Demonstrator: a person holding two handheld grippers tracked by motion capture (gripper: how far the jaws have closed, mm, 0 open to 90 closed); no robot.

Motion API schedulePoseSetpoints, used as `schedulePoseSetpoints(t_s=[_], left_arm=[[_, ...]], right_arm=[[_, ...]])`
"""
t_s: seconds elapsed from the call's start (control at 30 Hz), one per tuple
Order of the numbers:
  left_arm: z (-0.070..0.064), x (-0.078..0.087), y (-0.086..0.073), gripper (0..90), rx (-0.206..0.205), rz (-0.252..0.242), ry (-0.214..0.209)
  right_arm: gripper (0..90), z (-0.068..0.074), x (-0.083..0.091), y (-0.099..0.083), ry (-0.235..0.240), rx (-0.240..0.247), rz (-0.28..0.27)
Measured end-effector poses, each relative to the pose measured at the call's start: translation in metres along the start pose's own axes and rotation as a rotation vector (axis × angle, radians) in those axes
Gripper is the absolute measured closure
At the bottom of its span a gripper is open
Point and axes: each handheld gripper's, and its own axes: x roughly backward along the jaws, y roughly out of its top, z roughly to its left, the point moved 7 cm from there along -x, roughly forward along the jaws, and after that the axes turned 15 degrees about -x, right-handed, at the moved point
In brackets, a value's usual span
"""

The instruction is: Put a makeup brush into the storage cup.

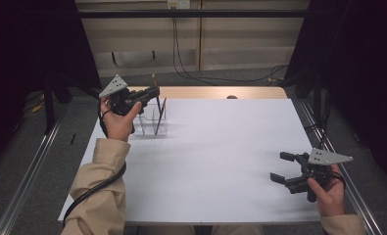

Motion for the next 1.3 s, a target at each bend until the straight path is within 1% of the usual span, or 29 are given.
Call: schedulePoseSetpoints(t_s=[0.1,0.13,0.17,0.43,0.6,0.73,0.77,0.83,0.97,1.13,1.3], left_arm=[[0.003,-0.002,-0.004,83.5,-0.006,0.007,0.013],[0.004,-0.003,-0.005,83.4,-0.001,0.007,0.02],[0.006,-0.003,-0.007,83.4,-0.004,0.015,0.024],[0.011,-0.008,-0.018,83.3,0.0,0.024,0.053],[0.015,-0.01,-0.024,83.4,-0.01,0.034,0.067],[0.016,-0.012,-0.027,83.4,-0.009,0.035,0.074],[0.016,-0.013,-0.029,83.4,-0.016,0.041,0.076],[0.017,-0.014,-0.03,83.4,-0.011,0.041,0.079],[0.017,-0.015,-0.031,83.4,-0.02,0.047,0.081],[0.018,-0.017,-0.033,83.4,-0.017,0.045,0.094],[0.019,-0.018,-0.038,83.4,-0.032,0.048,0.102]], right_arm=[[8.1,0.0,0.0,0.0,0.001,0.0,0.001],[8.1,0.0,0.0,0.0,0.003,-0.001,0.001],[8.1,0.0,0.0,0.0,0.003,0.001,0.002],[8.1,0.001,-0.001,0.0,0.005,0.004,0.002],[8.1,0.001,-0.001,0.001,0.005,0.005,0.001],[8.1,0.001,0.0,0.001,0.004,0.006,-0.002],[8.1,0.001,0.0,0.001,0.005,0.006,-0.001],[8.1,0.001,0.0,0.001,0.006,0.009,0.001],[8.0,0.002,0.0,0.001,0.007,0.011,0.001],[8.1,0.001,0.0,0.001,0.004,0.01,0.001],[8.1,0.002,0.001,0.001,0.004,0.011,-0.002]])
